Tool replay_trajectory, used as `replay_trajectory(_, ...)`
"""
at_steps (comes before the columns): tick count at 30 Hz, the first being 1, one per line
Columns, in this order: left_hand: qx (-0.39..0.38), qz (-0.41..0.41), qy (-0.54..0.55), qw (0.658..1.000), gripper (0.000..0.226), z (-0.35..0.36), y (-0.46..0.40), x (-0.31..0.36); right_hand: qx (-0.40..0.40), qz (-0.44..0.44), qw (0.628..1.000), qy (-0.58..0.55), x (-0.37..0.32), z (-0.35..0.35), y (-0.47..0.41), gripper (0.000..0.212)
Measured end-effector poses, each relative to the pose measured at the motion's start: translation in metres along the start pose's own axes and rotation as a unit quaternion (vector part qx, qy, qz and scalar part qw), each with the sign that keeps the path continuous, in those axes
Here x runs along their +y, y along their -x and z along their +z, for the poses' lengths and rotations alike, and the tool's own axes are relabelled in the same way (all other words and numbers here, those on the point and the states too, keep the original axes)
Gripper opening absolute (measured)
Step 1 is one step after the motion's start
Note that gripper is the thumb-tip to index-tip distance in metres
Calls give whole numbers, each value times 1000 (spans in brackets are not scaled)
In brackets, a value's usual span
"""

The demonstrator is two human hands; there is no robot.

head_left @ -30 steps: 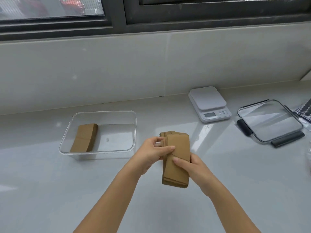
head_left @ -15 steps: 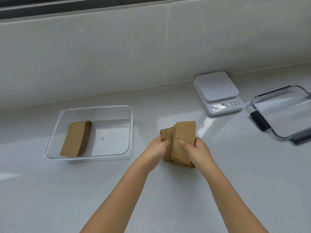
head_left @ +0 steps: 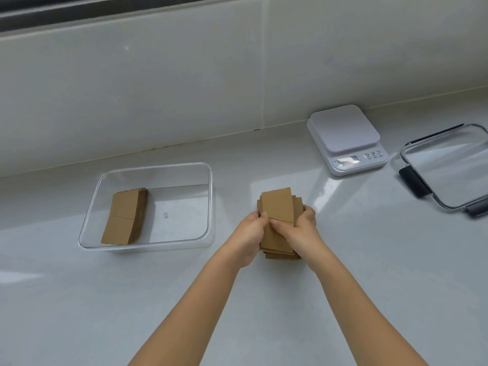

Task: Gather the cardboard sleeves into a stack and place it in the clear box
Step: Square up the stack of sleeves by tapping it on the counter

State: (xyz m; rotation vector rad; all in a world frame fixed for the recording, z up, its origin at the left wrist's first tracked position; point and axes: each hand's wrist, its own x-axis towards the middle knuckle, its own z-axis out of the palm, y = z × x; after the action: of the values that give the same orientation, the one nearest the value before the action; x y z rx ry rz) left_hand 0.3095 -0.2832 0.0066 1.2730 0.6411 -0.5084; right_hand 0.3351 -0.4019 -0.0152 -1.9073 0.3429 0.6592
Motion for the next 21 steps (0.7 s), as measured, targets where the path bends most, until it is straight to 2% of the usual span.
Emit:
replay_trajectory(4,-12,-6,23,1000,33,-3,4,1,-25,32,994,-102,1,-7,5,59)
replay_trajectory(7,-24,-19,34,999,31,-5,9,-6,-56,33,989,-132,2,-9,15,37)
replay_trajectory(10,-27,-27,56,998,35,-9,16,-14,-76,35,990,-112,6,-5,20,42)
replay_trajectory(13,-40,-30,83,995,39,-15,28,-24,-72,32,993,-93,8,1,29,71)
replay_trajectory(14,-46,-36,88,994,39,-16,28,-28,-72,33,993,-86,9,1,30,73)
replay_trajectory(17,-53,-37,77,995,39,-20,40,-37,-93,25,993,-62,11,6,47,63)
replay_trajectory(21,-80,0,38,996,38,-27,68,-41,-85,-2,994,-71,18,15,75,61)
